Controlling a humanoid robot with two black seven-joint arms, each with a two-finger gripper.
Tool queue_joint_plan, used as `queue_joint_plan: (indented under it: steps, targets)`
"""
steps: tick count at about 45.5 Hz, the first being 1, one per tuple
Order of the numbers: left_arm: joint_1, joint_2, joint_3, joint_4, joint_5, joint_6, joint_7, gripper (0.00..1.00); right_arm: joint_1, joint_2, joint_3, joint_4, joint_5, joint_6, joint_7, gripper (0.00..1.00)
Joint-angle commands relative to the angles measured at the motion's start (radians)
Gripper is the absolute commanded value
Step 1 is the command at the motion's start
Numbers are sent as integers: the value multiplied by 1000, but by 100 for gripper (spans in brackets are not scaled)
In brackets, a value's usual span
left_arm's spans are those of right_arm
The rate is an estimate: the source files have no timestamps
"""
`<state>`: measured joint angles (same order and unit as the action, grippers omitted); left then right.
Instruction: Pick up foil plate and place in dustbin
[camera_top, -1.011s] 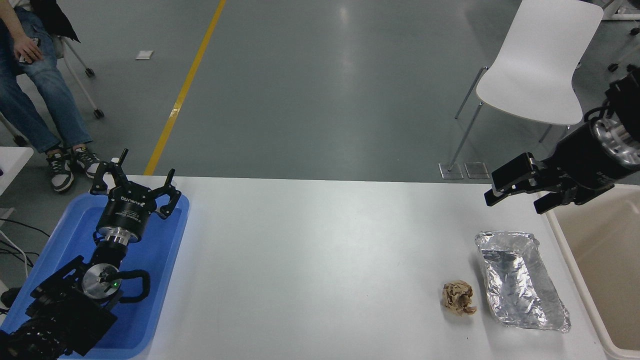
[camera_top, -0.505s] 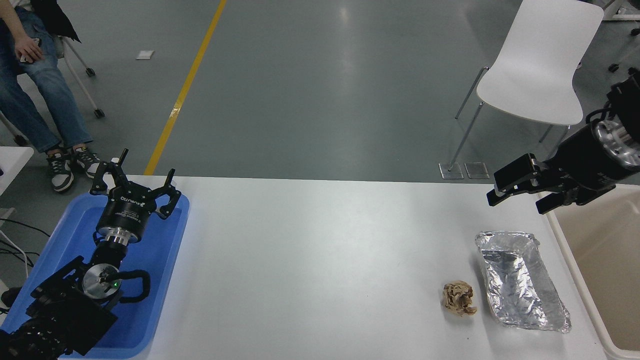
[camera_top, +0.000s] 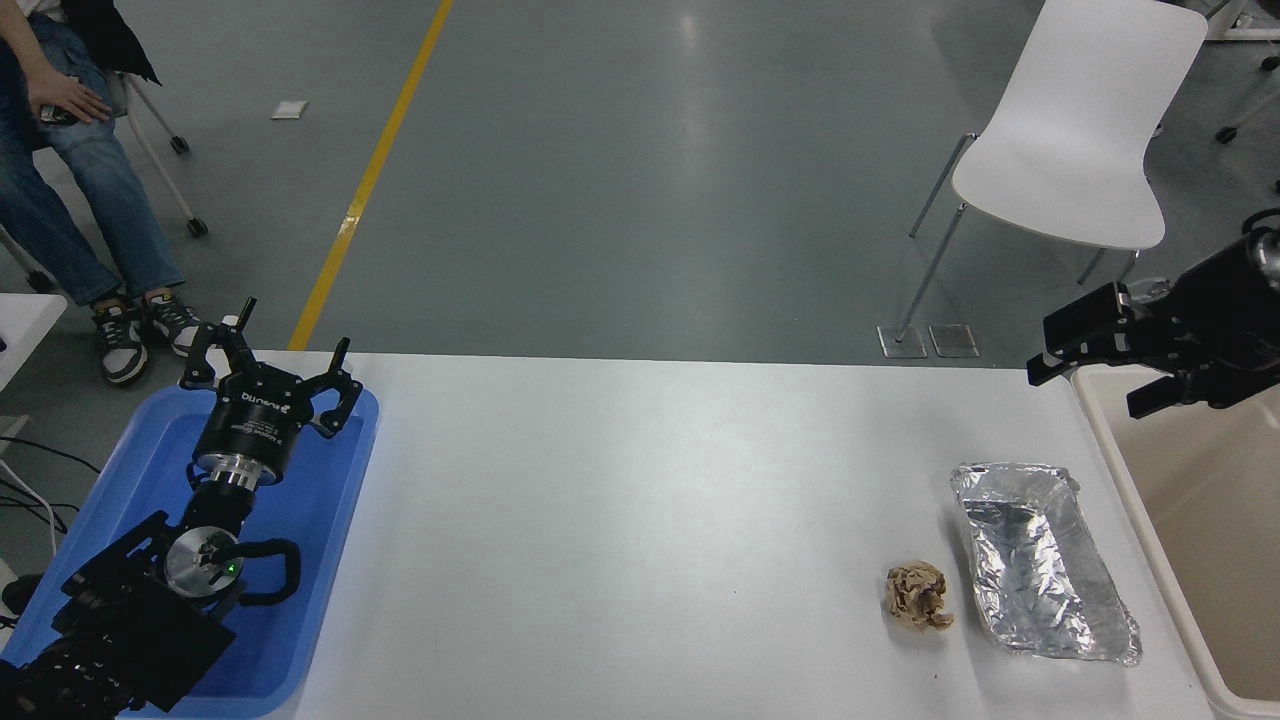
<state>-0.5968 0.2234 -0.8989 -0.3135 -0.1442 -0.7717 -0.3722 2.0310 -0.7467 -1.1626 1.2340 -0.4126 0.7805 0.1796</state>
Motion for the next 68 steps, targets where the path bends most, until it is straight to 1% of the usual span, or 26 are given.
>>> queue_joint_plan:
  steps: [1, 8, 13, 22, 27, 35, 41, 50, 60, 68]
  targets:
    - [0, 1, 0, -1, 0, 0, -1, 100, -132, -20, -8, -53, -50, -131, 1, 100]
    - [0, -1, 0, -1, 0, 0, 1, 100, -235, -16, 3, -64, -247, -308, 1, 100]
    - [0, 1, 0, 1, 0, 0, 1, 100, -320, -14, 44, -64, -305, -394, 1, 100]
    - [0, 1, 0, 1, 0, 0, 1, 100, -509, -8, 115, -108, -314, -569, 1, 100]
    - [0, 0, 0, 1, 0, 0, 1, 100, -630, 29, 155, -189, -314, -641, 8, 100]
    - [0, -1, 0, 1, 0, 0, -1, 100, -748, 44, 215, -257, -318, -662, 12, 100]
    - [0, 1, 0, 1, 0, 0, -1, 100, -822, 49, 259, -261, -318, -731, 12, 100]
    - [0, 0, 0, 1, 0, 0, -1, 100, -903, 115, 267, -334, -318, -791, 12, 100]
    - [0, 1, 0, -1, 0, 0, -1, 100, -986, 162, 293, -424, -314, -840, 12, 99]
    - [0, 0, 0, 1, 0, 0, -1, 100, -1031, 175, 301, -455, -314, -853, 12, 98]
